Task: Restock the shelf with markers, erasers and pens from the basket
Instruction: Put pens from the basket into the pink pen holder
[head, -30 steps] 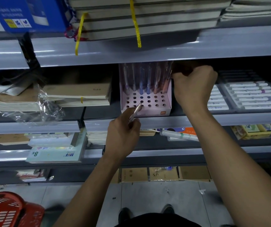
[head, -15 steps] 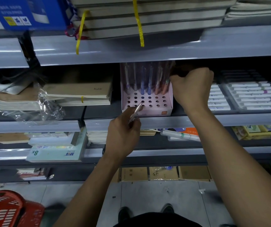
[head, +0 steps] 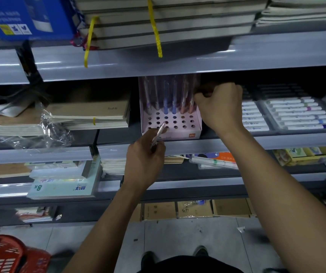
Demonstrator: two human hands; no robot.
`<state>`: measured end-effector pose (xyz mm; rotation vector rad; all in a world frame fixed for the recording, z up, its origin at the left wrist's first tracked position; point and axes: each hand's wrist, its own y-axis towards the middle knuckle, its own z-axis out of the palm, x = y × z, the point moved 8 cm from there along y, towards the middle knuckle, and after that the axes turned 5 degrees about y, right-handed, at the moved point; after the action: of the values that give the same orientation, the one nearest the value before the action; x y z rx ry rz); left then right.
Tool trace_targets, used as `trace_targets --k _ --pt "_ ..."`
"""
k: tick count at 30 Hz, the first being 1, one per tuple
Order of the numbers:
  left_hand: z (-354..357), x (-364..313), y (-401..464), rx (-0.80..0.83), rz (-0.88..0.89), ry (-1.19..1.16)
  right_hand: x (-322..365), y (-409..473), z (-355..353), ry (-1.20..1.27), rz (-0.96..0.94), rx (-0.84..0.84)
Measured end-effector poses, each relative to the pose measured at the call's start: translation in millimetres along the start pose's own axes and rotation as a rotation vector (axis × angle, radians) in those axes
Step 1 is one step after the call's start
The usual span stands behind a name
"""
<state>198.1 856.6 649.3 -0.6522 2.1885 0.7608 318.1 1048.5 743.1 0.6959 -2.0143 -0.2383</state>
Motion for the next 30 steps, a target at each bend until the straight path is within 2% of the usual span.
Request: trace_targets --k 4,8,10,13,20,30 --pt "1.7 -1.3 -1.4 0.034 -0.043 -0.079 -0.9 -4.4 1.1 -0.008 -0.015 0.026" --pt "4.9 -0.1 -8.5 0.058 -0.233 -0.561 -6.9 -23.7 -3.8 0.024 0.002 -0.078" --pt "5.3 -2.9 -9.2 0.079 -0.259 -0.675 -5.7 -37.1 -3.6 0.105 -0.018 -0.082" --pt "6.8 -6.0 -8.1 0.119 -0.247 -0.71 -3.7 -56.5 3.3 0.207 -0.032 -0.002" --pt "13.7 -12.4 -6.4 0.181 -0.265 -0.848 13.7 -85.9 31.4 0.377 -0.056 0.345" --pt "11.4 -12.8 -5.0 0.179 -0.254 -0.761 11.6 -86.6 29.1 0.488 0.004 0.312"
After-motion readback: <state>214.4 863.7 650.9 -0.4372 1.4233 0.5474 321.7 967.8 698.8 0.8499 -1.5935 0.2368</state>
